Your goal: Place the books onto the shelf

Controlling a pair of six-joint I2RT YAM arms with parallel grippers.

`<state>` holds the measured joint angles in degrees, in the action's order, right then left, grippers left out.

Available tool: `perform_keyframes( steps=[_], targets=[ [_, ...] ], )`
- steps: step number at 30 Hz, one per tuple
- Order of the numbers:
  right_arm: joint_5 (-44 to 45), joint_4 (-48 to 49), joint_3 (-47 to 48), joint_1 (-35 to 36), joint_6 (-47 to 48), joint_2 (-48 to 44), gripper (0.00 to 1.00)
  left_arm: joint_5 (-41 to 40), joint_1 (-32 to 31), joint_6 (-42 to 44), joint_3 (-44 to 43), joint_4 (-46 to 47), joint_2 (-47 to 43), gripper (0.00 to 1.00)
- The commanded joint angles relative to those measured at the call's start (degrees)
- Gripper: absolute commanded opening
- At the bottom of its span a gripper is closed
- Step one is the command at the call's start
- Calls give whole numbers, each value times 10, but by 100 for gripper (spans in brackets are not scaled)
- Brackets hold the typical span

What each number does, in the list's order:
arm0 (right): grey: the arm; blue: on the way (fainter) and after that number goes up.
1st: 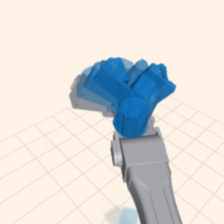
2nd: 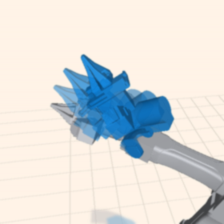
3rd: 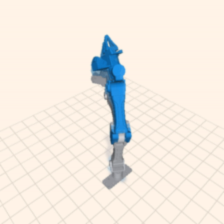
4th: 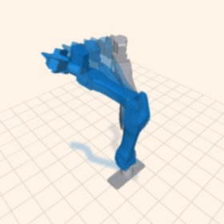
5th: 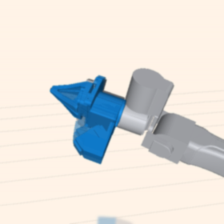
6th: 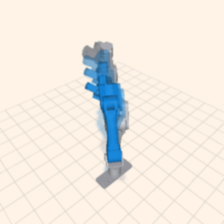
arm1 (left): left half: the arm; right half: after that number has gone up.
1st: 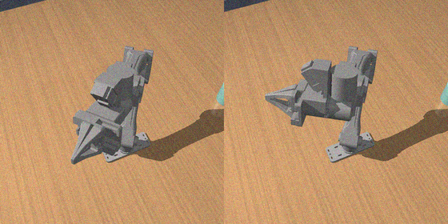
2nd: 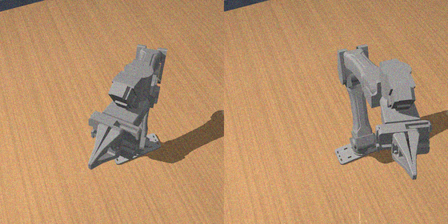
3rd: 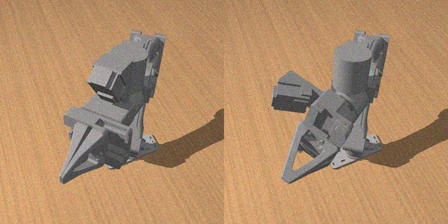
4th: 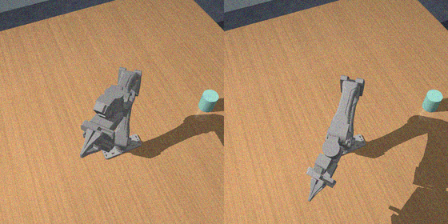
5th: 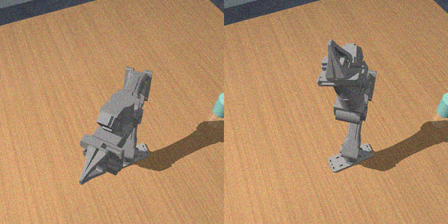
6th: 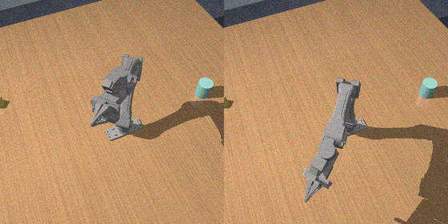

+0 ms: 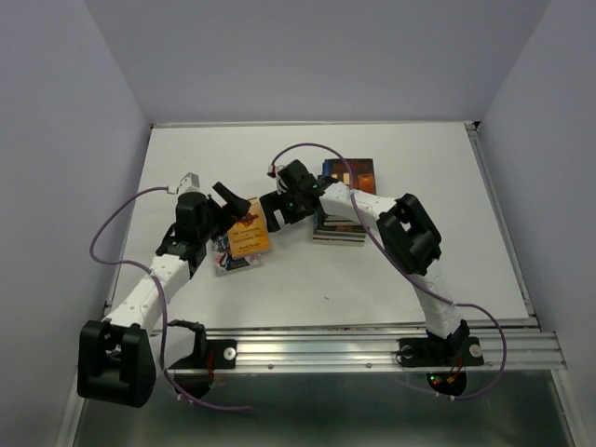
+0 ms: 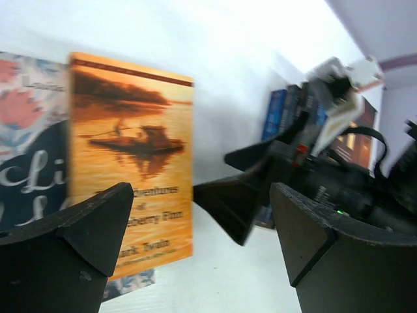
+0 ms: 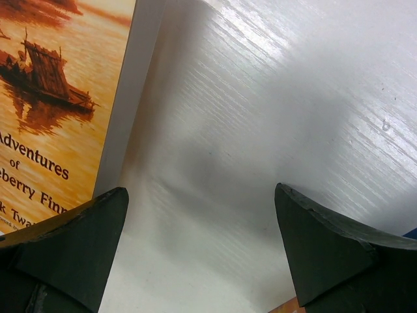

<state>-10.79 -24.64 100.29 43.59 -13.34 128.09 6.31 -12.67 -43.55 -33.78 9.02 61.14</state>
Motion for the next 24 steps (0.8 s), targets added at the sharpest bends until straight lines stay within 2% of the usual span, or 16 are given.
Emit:
perform_keyframes(
  steps=[1,9,17,24],
  targets=[
    [-28,-15,-20,8,-11,-1,100,-6,49,8,13,-51,-2,99],
    [-50,-15,-19,8,-12,-1,100,30,69,7,49,-42,56,99],
    [-70,-17,-13,8,-12,-7,100,66,71,-2,71,20,108,99],
    [-83,-21,-16,8,-12,11,100,193,66,-10,97,147,102,98]
  ],
)
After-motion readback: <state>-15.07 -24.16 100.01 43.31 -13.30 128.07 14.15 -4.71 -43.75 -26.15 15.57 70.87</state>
